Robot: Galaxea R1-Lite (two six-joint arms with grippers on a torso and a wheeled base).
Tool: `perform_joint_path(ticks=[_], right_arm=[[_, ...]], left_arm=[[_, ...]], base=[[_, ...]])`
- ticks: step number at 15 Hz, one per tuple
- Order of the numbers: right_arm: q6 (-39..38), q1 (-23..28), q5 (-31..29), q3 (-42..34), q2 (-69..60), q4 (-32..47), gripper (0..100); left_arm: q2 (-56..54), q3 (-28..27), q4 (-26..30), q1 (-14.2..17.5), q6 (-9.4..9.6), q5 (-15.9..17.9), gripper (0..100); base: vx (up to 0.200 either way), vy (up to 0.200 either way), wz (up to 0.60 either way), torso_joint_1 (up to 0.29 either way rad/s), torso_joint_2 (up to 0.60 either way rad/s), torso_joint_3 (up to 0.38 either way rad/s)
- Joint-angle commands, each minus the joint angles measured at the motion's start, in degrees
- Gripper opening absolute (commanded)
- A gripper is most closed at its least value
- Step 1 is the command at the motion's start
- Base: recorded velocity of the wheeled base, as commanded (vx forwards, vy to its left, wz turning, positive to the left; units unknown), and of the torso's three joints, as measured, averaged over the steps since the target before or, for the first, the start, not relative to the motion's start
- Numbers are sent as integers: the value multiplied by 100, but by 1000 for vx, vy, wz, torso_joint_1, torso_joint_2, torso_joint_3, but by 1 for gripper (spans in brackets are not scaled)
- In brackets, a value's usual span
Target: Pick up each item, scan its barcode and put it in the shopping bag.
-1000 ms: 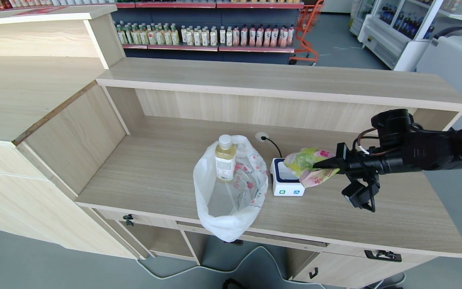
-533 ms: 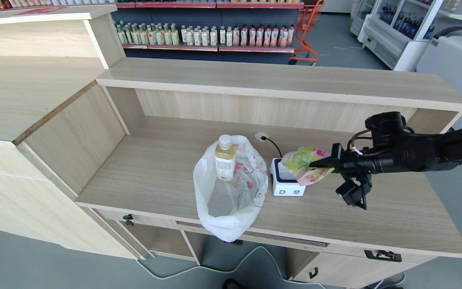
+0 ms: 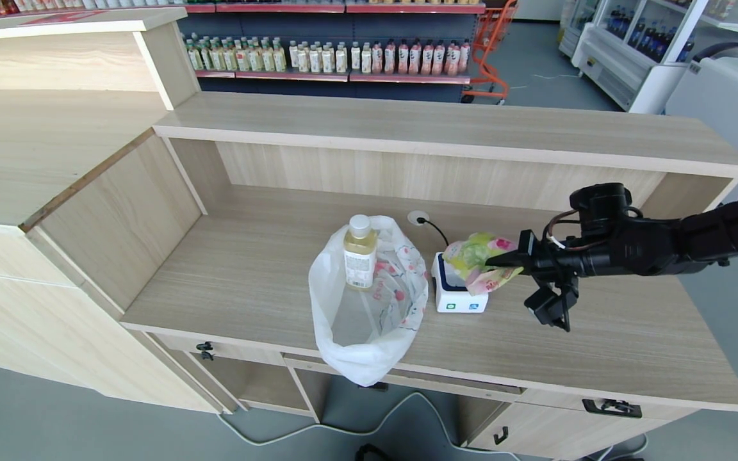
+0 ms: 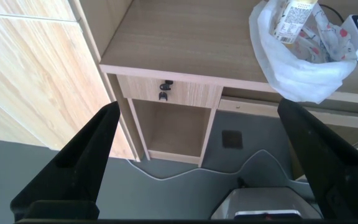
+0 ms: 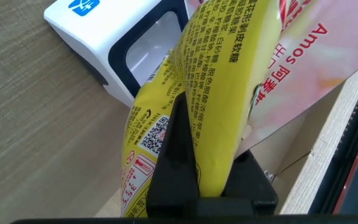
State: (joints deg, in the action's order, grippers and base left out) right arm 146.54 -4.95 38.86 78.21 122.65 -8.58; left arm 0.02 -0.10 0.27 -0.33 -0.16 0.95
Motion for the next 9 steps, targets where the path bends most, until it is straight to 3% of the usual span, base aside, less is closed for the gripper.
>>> perform_joint_path(ticks=[1, 9], right_arm=[[-3, -32, 7, 133, 136, 6, 0], [-12, -103, 7, 291, 391, 6, 0]], left_arm=[[-2, 1, 0, -2, -2, 2, 100], [-2, 1, 0, -2, -2, 2, 100]], base=[[0, 0, 0, 0, 0, 0], [0, 0, 0, 0, 0, 0]])
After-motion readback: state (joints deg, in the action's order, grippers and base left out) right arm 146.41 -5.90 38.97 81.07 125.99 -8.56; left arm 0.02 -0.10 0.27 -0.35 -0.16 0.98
